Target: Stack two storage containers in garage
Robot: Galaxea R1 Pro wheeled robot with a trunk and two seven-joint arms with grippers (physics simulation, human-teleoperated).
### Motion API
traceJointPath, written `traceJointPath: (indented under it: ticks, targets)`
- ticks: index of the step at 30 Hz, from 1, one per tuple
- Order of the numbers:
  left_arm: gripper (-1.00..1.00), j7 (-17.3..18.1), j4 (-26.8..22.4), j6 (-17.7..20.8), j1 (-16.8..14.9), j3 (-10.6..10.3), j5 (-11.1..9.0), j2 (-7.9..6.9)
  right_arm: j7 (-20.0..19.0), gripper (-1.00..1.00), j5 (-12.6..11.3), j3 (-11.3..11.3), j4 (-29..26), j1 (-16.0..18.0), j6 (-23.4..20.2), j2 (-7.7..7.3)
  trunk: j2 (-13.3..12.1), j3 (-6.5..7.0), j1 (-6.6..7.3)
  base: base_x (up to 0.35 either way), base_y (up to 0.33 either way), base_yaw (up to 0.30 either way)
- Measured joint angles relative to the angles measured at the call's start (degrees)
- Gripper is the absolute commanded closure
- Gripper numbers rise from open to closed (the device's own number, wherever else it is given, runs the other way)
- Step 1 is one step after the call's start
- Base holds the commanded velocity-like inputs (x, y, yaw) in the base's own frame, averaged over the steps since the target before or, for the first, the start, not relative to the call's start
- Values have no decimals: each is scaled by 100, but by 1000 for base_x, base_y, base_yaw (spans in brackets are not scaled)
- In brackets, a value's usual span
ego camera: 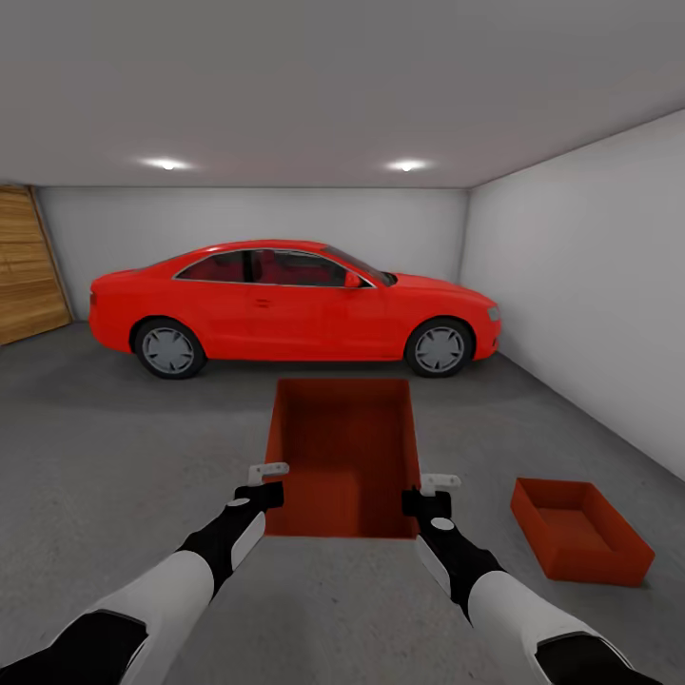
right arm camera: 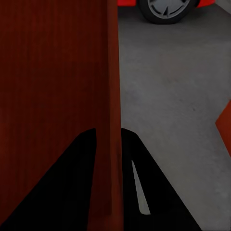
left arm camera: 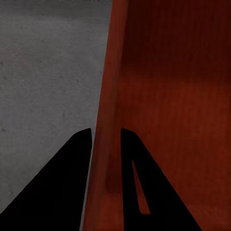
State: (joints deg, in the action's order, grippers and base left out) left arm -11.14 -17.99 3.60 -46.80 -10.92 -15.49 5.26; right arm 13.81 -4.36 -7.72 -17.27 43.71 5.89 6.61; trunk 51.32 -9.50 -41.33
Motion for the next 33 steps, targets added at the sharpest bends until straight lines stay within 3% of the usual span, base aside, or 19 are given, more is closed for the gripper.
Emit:
traceJointPath:
  ticks: [10,33]
  targets:
    - [100,0,-16,-1,0,-8,2,-3,3,100,-3,4,0,0,20,2,0,0,0,322,0,-34]
    - [100,9,-16,-2,-1,-8,1,-9,12,100,-2,2,-1,-1,21,8,0,0,0,322,0,-258]
